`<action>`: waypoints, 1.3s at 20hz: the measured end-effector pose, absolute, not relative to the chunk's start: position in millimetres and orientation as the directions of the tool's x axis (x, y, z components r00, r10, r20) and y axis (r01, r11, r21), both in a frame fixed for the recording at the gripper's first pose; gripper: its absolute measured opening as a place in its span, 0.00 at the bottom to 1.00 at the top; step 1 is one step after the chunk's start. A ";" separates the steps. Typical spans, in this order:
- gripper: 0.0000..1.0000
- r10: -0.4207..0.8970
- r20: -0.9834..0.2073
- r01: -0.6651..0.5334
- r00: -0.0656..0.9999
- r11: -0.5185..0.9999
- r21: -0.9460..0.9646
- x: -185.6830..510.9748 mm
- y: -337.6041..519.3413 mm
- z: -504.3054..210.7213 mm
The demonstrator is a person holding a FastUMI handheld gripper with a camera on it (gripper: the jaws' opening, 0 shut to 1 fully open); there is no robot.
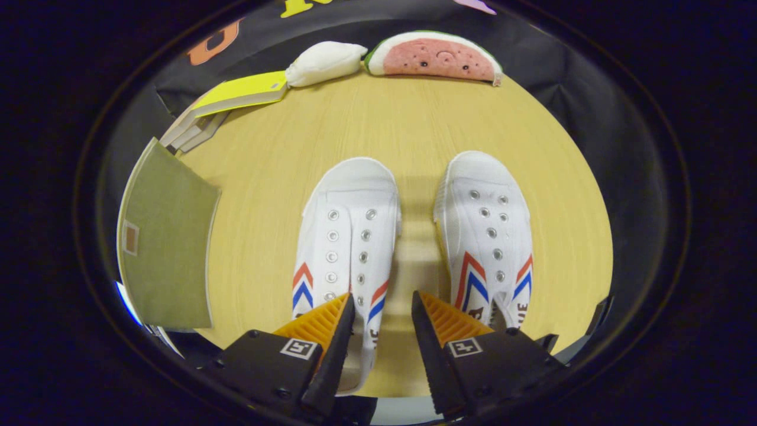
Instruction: Open the storage box then place both shoes into the box .Put the left shoe in first, then the right shoe, with the right side of both shoes facing outward in a uniform manner.
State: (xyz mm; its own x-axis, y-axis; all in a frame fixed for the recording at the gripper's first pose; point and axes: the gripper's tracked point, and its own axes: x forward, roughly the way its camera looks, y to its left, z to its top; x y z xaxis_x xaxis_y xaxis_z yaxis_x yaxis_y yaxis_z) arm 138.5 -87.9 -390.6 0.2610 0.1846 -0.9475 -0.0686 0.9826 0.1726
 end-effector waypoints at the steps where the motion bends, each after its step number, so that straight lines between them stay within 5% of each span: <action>1: 0.64 0.211 -0.946 -0.068 0.245 0.977 0.200 137.6 -85.1 -389.3; 4: 0.29 0.262 -0.940 -0.054 0.219 0.965 0.256 137.4 -76.8 -388.7; 8: 0.07 0.286 -0.932 -0.029 0.222 0.958 0.287 135.7 -78.7 -383.7; 17: 0.06 0.395 -0.874 0.035 0.284 0.907 0.420 110.8 -35.9 -319.4; 26: 0.06 0.485 -0.749 -0.088 0.451 0.859 0.504 93.9 73.7 -165.1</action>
State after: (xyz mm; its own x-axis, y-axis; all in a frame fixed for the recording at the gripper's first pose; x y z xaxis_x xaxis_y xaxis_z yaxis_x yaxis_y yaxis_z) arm 93.9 73.7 -165.1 0.4508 0.4851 -0.7493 -0.0875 0.8594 0.5038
